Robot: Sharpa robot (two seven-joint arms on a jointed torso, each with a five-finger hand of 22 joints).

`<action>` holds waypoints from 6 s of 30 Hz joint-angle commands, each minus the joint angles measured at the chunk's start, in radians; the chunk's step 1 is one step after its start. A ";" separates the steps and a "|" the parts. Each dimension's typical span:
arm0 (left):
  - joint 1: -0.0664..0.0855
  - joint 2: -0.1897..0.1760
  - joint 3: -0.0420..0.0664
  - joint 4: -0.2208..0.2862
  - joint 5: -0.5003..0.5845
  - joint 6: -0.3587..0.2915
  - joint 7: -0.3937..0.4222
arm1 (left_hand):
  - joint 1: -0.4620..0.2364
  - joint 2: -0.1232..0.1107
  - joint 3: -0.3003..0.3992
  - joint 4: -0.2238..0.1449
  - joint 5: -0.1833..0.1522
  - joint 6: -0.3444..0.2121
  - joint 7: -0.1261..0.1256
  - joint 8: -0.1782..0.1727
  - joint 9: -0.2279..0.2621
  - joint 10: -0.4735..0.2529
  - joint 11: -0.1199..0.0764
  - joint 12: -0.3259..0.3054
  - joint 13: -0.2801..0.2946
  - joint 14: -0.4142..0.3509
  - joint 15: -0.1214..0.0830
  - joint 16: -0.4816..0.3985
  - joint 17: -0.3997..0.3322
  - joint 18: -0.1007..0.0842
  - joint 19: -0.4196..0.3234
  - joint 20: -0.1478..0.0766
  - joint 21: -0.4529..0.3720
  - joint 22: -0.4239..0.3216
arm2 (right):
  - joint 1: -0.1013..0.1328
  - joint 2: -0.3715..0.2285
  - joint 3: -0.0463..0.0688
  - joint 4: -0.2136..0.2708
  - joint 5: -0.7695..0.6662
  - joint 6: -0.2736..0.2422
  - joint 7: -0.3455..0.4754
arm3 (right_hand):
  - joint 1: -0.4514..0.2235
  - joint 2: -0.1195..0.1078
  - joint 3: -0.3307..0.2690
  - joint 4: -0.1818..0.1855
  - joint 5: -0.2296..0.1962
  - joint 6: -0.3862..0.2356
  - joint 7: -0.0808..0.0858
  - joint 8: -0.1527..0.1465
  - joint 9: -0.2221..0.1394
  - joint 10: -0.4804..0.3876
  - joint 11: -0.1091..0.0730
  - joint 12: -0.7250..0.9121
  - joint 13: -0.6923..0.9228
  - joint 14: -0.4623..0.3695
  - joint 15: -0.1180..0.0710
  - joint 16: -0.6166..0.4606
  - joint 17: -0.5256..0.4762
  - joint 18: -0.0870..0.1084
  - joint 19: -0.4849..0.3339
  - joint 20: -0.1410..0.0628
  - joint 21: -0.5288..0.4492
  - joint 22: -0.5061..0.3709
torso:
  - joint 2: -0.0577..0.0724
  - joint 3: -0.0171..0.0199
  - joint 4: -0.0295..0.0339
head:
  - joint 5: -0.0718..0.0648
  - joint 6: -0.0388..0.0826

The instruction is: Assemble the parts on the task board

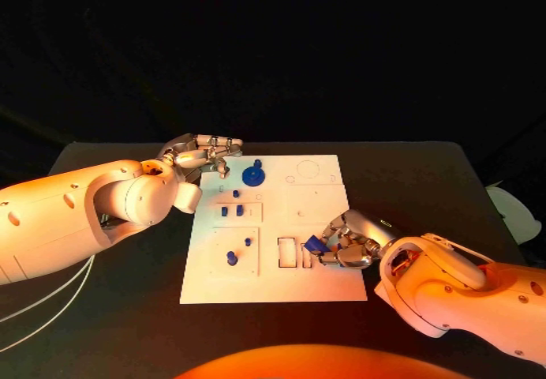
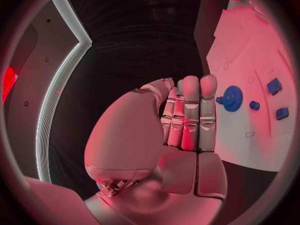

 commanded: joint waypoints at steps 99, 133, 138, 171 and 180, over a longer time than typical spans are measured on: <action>0.001 -0.003 0.000 0.010 0.002 0.025 -0.011 | -0.014 0.007 -0.002 0.000 -0.001 -0.002 0.003 0.001 -0.002 -0.009 0.003 0.009 0.000 -0.007 0.003 -0.006 -0.002 0.007 -0.005 0.001 -0.008 -0.004 | -0.001 0.119 0.000 -0.057 -0.015 0.094 -0.016 | -0.139 0.026 -0.009 -0.004 -0.340 0.083 -0.054 0.056 0.098 0.051 -0.021 0.064 0.128 0.100 -0.025 0.026 0.251 -0.015 0.047 -0.024 0.050 0.213 | 0.001 -0.0004 0.0003 | 0.020 -0.013; 0.001 0.001 0.000 0.006 0.002 0.025 -0.012 | -0.014 0.008 -0.001 0.000 -0.001 -0.003 0.003 0.000 -0.003 -0.010 0.003 0.010 0.000 -0.007 0.003 -0.006 -0.002 0.007 -0.004 0.001 -0.008 -0.004 | 0.000 0.139 0.000 -0.085 -0.098 0.064 -0.032 | -0.012 0.076 0.014 -0.017 -0.449 0.081 -0.057 0.053 0.104 0.053 -0.024 0.065 0.134 0.100 -0.028 0.026 0.251 -0.015 0.047 -0.027 0.053 0.213 | 0.001 0.0003 0.0002 | 0.015 -0.009; 0.001 0.000 0.000 0.005 0.002 0.025 -0.013 | -0.014 0.009 -0.001 0.000 -0.001 -0.004 0.003 0.000 -0.003 -0.010 0.003 0.010 0.000 -0.007 0.003 -0.006 -0.002 0.007 -0.005 0.001 -0.009 -0.004 | 0.002 0.124 0.002 -0.071 -0.107 0.041 -0.028 | -0.015 0.077 0.014 -0.011 -0.442 0.081 -0.057 0.052 0.105 0.055 -0.024 0.070 0.137 0.100 -0.028 0.026 0.252 -0.016 0.048 -0.027 0.056 0.214 | 0.001 0.0005 -0.0010 | 0.014 -0.007; 0.000 -0.006 -0.001 0.006 0.002 0.028 -0.013 | -0.015 0.009 -0.001 0.000 -0.001 -0.004 0.003 0.000 -0.003 -0.011 0.003 0.010 -0.001 -0.007 0.003 -0.006 -0.002 0.007 -0.005 0.001 -0.011 -0.006 | -0.001 -0.127 -0.003 -0.011 -0.185 0.081 -0.014 | 0.011 0.060 0.018 -0.003 -0.420 0.032 -0.022 -0.026 0.066 0.032 0.005 0.013 0.105 0.096 -0.005 0.017 0.234 -0.012 0.040 -0.009 0.031 0.208 | 0.002 0.0000 0.0010 | -0.017 -0.006; 0.000 -0.009 -0.001 0.007 0.002 0.029 -0.014 | -0.015 0.009 -0.001 0.000 -0.001 -0.004 0.003 0.000 -0.003 -0.011 0.003 0.010 -0.001 -0.007 0.003 -0.006 -0.002 0.007 -0.005 0.001 -0.011 -0.006 | -0.026 -0.085 -0.004 -0.036 -0.186 0.085 -0.017 | 0.002 0.057 0.014 0.000 -0.416 0.039 -0.022 -0.031 0.063 0.032 0.005 0.012 0.104 0.096 -0.005 0.017 0.233 -0.011 0.039 -0.007 0.028 0.208 | 0.002 -0.0007 0.0016 | -0.014 -0.007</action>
